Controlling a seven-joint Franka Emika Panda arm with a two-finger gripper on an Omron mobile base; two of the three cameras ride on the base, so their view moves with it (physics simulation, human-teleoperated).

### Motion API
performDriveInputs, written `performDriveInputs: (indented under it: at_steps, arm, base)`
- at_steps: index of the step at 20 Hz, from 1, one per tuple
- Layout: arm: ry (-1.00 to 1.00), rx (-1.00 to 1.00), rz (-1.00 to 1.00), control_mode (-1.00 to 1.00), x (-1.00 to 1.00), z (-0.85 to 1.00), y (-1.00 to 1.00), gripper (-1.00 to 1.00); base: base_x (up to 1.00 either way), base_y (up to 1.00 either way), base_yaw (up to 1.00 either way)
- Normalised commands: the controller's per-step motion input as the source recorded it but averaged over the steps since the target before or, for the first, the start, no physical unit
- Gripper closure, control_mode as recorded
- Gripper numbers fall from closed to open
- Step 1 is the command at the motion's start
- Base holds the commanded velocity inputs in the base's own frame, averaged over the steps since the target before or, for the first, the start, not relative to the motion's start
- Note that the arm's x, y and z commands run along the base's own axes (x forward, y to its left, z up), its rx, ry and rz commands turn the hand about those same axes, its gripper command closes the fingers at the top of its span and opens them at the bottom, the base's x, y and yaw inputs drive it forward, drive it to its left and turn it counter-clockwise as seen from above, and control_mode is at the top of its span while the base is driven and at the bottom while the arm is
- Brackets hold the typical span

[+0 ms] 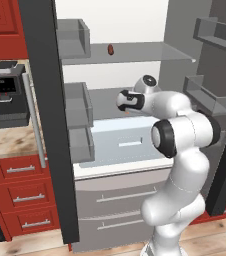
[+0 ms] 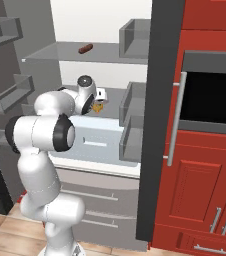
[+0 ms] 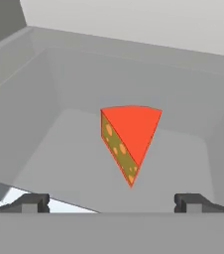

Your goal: Retrieve the sausage and cheese from the fridge and place them on the cutting board on the counter.

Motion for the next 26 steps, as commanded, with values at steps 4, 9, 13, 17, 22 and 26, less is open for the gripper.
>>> performDriveInputs:
  at_steps: [4, 9, 13, 17, 22, 26]
  arm:
    - [0.0, 0.0, -0.02, -1.0, 0.21, -0.1, 0.0, -1.0]
    - [0.02, 0.0, -0.02, -1.0, 0.21, -0.13, 0.0, -1.0]
    - [0.05, 0.0, -0.03, -1.0, 0.19, -0.15, 0.0, -1.0]
    - [0.03, 0.0, -0.01, -1.0, 0.18, -0.1, 0.0, -1.0]
    - [0.01, 0.0, -0.01, -1.0, 0.32, -0.01, 0.0, -1.0]
    - [0.03, 0.0, -0.02, -1.0, 0.28, -0.02, 0.02, -1.0]
  base:
    - [0.0, 0.0, 0.0]
    - [0.0, 0.0, 0.0]
    - [0.0, 0.0, 0.0]
    - [0.0, 0.0, 0.0]
    - [0.0, 0.0, 0.0]
    - [0.0, 0.0, 0.0]
